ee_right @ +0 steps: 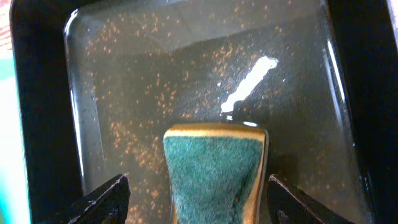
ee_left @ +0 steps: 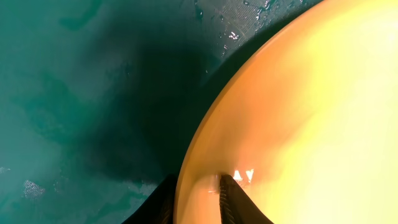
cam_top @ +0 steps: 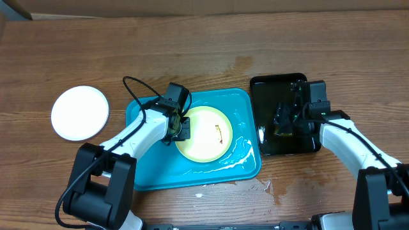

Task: Clean dirty plates on tray and stack at the side
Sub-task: 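Grasp the sponge in the black tray with the right gripper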

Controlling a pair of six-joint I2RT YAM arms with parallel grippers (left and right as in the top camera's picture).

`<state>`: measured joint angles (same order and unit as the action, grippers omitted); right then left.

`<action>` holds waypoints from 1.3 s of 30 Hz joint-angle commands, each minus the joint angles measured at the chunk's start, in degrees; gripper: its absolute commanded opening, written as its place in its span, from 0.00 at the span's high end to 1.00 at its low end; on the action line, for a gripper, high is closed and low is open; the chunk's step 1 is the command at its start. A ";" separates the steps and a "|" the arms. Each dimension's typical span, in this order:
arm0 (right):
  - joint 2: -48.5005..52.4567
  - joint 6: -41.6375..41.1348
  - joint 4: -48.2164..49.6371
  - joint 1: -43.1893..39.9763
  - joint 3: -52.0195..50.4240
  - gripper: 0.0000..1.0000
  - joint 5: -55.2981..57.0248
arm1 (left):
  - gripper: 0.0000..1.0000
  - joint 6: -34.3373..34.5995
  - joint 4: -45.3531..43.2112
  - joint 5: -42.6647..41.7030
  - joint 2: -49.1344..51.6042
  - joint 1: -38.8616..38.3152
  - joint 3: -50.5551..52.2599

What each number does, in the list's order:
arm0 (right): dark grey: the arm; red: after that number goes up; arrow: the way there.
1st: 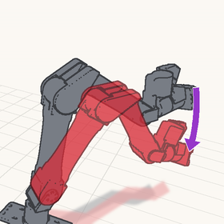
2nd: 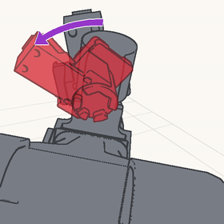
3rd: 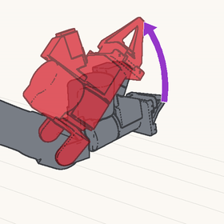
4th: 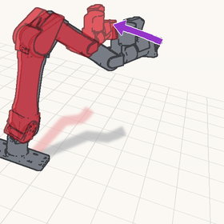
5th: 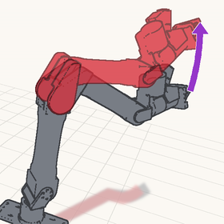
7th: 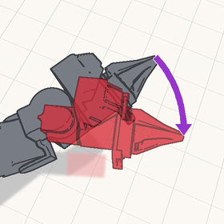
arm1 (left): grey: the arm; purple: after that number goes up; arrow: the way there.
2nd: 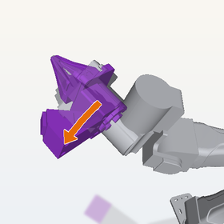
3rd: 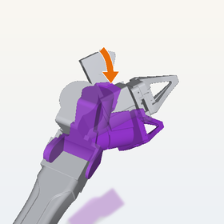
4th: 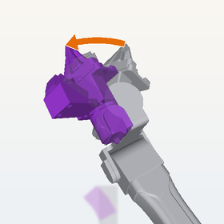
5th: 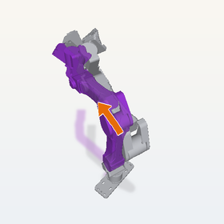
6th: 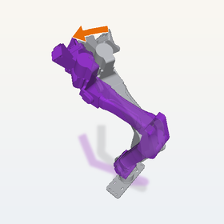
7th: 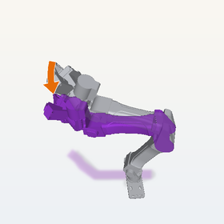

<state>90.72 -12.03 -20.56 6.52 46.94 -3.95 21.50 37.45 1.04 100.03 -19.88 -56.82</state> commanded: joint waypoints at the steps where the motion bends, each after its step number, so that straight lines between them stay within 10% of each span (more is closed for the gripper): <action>1: 1.90 -0.48 1.57 0.26 -0.20 0.28 1.55 | 0.75 1.05 -0.26 -1.07 -0.02 -0.02 0.63; 5: 5.25 -1.55 4.35 0.26 -0.20 0.33 1.55 | 0.78 1.07 -0.68 -1.07 -0.02 -0.02 0.63; 14: 6.05 -2.99 5.88 0.26 2.60 0.96 1.40 | 0.79 1.09 -1.16 -0.85 -0.02 0.02 0.63; 16: 6.05 -2.99 4.00 0.26 4.28 0.95 1.38 | 0.79 1.31 -1.51 -0.79 -0.02 0.02 0.63; 18: 6.05 -2.99 1.55 0.26 5.90 0.53 1.36 | 0.77 1.92 -1.55 -0.42 -0.02 0.04 0.63; 21: 6.03 -2.62 -2.23 0.26 7.93 0.40 1.38 | 0.66 1.92 -1.77 -0.44 -0.02 0.04 0.63; 34: 6.08 -3.02 -18.93 0.26 8.66 0.39 1.36 | 0.63 4.13 -2.56 -0.48 -0.02 1.95 0.63; 39: 6.51 -3.02 -18.82 0.26 7.61 0.59 1.36 | 0.64 4.33 -3.21 -0.68 -0.02 2.27 0.63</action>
<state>96.95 -14.57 -39.79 6.70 55.37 -2.79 24.45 34.54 0.69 100.03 -17.85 -56.64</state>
